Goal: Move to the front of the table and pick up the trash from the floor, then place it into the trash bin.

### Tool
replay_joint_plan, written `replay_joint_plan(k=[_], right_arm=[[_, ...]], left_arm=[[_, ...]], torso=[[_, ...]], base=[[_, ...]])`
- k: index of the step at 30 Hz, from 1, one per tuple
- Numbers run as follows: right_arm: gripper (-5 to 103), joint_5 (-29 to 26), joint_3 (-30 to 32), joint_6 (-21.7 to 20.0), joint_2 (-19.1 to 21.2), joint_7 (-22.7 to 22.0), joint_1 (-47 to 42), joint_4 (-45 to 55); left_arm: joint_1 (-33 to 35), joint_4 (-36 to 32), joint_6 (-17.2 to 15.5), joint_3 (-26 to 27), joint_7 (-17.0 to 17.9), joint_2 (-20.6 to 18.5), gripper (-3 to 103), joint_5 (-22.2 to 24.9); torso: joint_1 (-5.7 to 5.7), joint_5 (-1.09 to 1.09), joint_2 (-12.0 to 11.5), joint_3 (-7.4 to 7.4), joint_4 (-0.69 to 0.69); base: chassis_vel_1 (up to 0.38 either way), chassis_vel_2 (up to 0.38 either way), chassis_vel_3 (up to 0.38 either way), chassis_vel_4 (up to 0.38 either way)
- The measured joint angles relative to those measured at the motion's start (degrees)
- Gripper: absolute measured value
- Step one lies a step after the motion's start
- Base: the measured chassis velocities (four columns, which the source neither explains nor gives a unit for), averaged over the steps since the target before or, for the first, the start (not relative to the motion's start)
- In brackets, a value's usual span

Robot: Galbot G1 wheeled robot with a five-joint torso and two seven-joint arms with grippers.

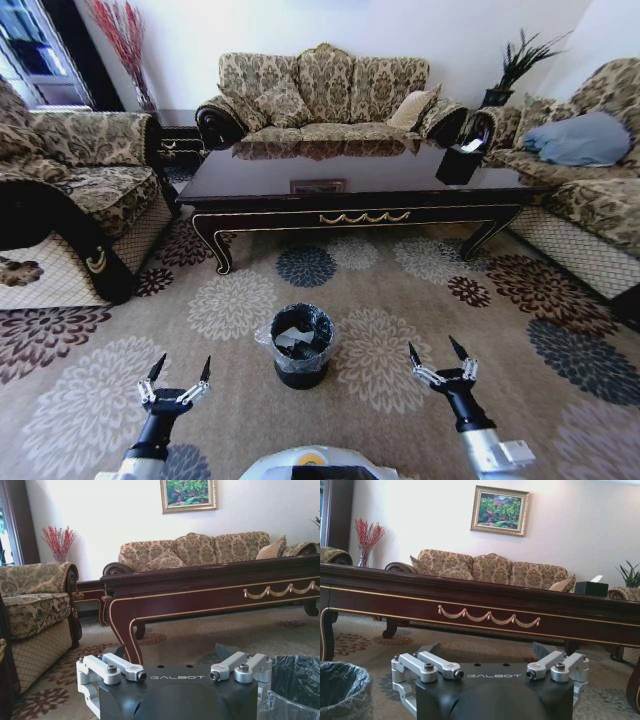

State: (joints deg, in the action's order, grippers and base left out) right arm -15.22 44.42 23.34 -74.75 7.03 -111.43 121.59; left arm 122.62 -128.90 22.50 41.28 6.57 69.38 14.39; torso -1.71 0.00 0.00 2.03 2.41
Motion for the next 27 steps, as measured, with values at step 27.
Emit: replay_joint_plan(k=[27], right_arm=[[100, -0.07, 0.03, 0.00, 0.05, 0.00, 0.01, 0.05]], left_arm=[[-0.16, -0.03, -0.18, 0.03, 0.10, -0.05, 100, 0.16]], torso=[[0.00, 0.00, 0.00, 0.00, 0.00]], base=[[0.000, 0.000, 0.000, 0.000]])
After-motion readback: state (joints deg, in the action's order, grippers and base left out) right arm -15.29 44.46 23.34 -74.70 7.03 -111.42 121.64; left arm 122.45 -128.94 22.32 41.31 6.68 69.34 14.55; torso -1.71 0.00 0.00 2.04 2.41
